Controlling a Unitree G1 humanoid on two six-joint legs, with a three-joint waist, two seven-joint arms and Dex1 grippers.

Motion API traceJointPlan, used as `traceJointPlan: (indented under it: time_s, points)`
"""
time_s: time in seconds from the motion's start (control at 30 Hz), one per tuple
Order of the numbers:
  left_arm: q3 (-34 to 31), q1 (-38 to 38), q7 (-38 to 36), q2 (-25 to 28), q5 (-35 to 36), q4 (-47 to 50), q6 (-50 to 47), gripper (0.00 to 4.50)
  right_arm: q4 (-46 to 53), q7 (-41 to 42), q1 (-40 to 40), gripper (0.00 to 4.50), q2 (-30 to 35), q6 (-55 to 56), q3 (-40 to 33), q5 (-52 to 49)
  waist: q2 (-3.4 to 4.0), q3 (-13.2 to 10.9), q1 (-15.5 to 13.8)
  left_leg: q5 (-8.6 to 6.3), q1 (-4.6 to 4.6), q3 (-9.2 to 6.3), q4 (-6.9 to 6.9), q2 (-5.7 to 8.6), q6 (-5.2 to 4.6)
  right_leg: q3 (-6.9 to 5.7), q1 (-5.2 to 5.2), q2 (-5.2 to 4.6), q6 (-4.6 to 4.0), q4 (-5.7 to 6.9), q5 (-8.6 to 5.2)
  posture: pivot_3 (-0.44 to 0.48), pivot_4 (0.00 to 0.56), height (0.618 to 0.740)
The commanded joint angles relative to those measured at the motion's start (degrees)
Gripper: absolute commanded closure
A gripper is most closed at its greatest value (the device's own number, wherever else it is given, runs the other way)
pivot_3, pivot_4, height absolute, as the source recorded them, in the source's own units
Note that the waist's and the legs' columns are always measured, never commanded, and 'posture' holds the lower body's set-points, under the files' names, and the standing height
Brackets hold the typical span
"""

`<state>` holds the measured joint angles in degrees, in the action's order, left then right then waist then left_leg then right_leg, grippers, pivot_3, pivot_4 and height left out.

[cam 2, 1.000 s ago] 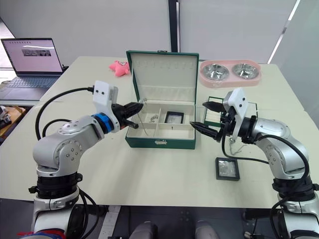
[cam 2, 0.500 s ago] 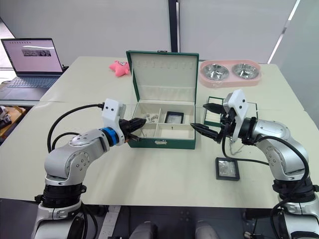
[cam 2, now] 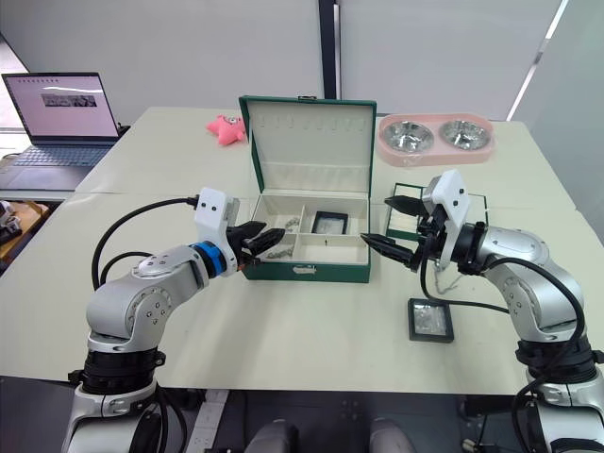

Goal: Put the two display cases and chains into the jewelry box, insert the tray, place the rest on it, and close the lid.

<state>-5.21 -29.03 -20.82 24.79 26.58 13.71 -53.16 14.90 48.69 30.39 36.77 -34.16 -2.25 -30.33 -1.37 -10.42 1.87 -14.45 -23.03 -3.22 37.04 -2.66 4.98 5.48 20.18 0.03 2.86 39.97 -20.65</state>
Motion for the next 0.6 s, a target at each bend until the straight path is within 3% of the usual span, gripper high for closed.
traceJointPlan:
  time_s: [0.03,0.13,0.43,0.6]
  points:
    - [-0.4,-1.1,-0.4,-0.2,0.0,1.3,1.5,0.84,0.9,0.1,0.8,0.0,0.1,1.1,-1.0,-0.3,0.0,0.0,0.0,0.0,0.0,0.0,0.0,0.0,0.0,0.0,0.0,0.0,0.0,0.0,0.0,0.0,0.15,0.74]
    - [-0.3,-1.5,-0.5,-0.2,0.0,0.9,1.6,0.01,0.7,0.1,0.8,0.0,0.0,1.2,-1.0,-0.2,0.0,0.0,0.0,0.0,0.0,0.0,0.0,0.0,0.0,0.0,0.0,0.0,0.0,0.0,0.0,0.0,0.15,0.74]
    - [-0.3,-1.6,-4.2,-0.7,2.9,3.5,3.1,0.01,0.1,-0.1,-0.3,0.0,0.2,1.5,-1.9,-0.2,0.0,0.0,0.0,0.0,0.0,0.0,0.0,0.0,0.0,0.0,0.0,0.0,0.0,0.0,0.0,0.0,0.15,0.74]
    - [-3.9,-0.1,-9.1,2.6,5.9,4.4,3.9,0.01,-1.3,-0.1,-1.7,0.0,0.6,2.2,-3.3,-0.5,0.0,0.0,0.1,0.0,0.01,0.01,-0.01,0.0,0.01,0.0,0.0,0.0,0.0,0.0,0.0,0.0,0.15,0.74]
